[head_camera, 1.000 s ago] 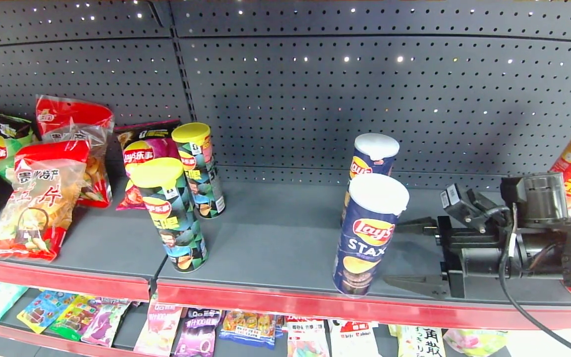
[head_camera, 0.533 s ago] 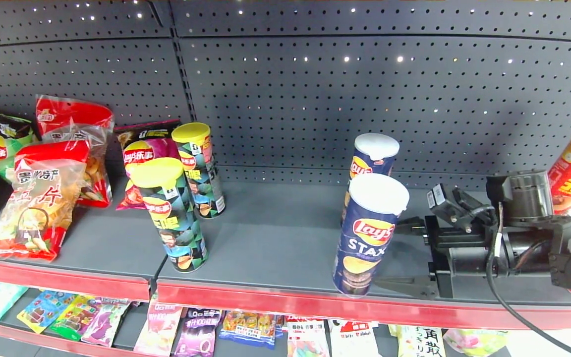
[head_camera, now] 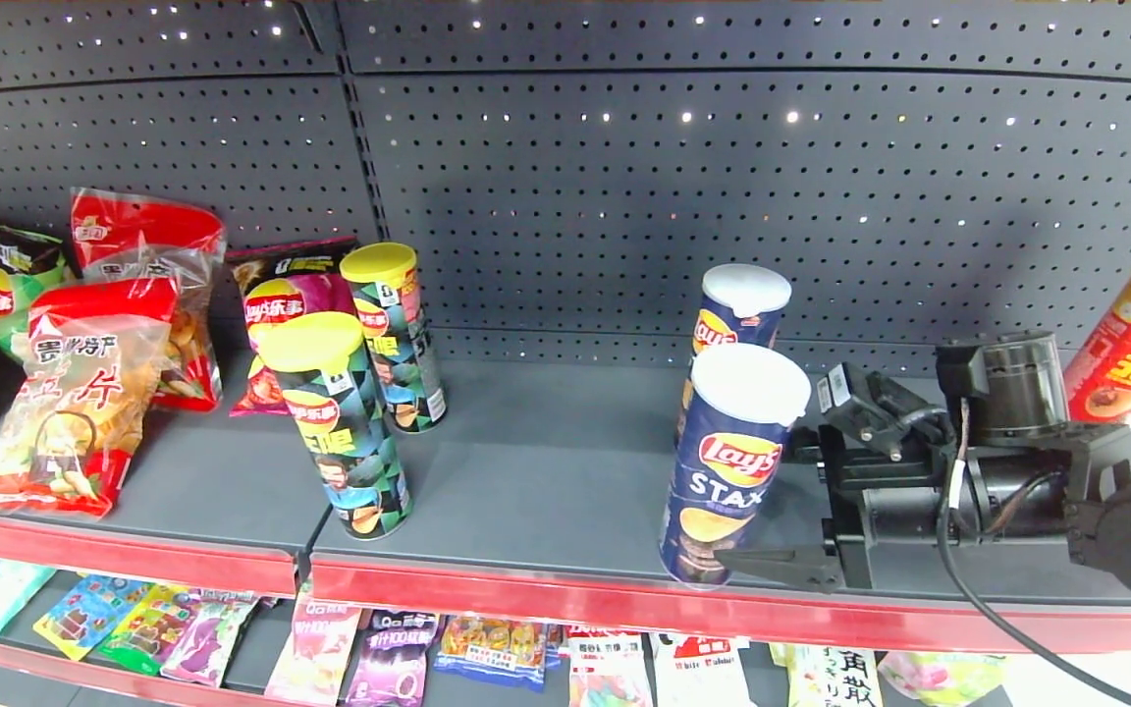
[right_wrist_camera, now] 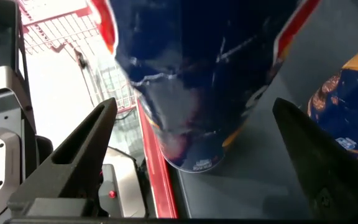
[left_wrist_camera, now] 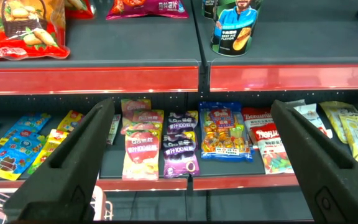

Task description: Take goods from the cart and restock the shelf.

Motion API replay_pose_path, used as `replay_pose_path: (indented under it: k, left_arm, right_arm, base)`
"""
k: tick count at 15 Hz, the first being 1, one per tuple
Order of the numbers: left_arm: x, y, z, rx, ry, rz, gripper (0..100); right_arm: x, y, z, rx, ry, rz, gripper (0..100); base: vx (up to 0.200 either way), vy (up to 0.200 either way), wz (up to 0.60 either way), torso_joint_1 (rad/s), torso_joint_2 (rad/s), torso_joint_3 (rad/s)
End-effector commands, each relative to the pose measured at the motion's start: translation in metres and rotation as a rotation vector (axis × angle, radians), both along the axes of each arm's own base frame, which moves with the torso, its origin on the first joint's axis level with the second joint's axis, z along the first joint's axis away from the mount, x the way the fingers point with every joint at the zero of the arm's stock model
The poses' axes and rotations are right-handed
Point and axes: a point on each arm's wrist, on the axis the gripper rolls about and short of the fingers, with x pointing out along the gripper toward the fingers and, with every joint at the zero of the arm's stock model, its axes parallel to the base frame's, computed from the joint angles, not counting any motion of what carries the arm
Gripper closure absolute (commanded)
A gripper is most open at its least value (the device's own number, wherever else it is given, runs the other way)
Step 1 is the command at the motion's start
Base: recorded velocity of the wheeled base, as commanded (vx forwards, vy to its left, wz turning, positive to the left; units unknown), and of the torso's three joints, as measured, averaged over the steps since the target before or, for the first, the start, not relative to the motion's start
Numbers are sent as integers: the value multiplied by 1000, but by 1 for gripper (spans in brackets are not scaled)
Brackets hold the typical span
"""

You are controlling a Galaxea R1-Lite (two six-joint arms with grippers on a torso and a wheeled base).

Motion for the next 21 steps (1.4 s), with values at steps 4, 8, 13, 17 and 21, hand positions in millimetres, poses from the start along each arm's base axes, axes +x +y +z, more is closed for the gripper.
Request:
replay_pose_path:
  k: [4,8,13,17,21]
  left_arm:
    - [0,0,0,0,2,0,0]
    - [0,0,0,0,2,0,0]
    - [0,0,0,0,2,0,0]
    - [0,0,0,0,2,0,0]
    - [0,0,0,0,2,0,0]
  right_arm:
    - [5,4,-4,-7,13,3,0]
    - [11,6,-8,-7,35,-9,0]
    - [17,9,-8,-6,29,-7,100]
    - [17,8,-10,-10,34,-7,100]
    - [12,3,-9,-12,27,-15,100]
  base:
    - [0,0,0,0,0,0]
    - [0,0,0,0,0,0]
    - [0,0,0,0,0,0]
    - [0,0,0,0,0,0]
    - [0,0,0,0,0,0]
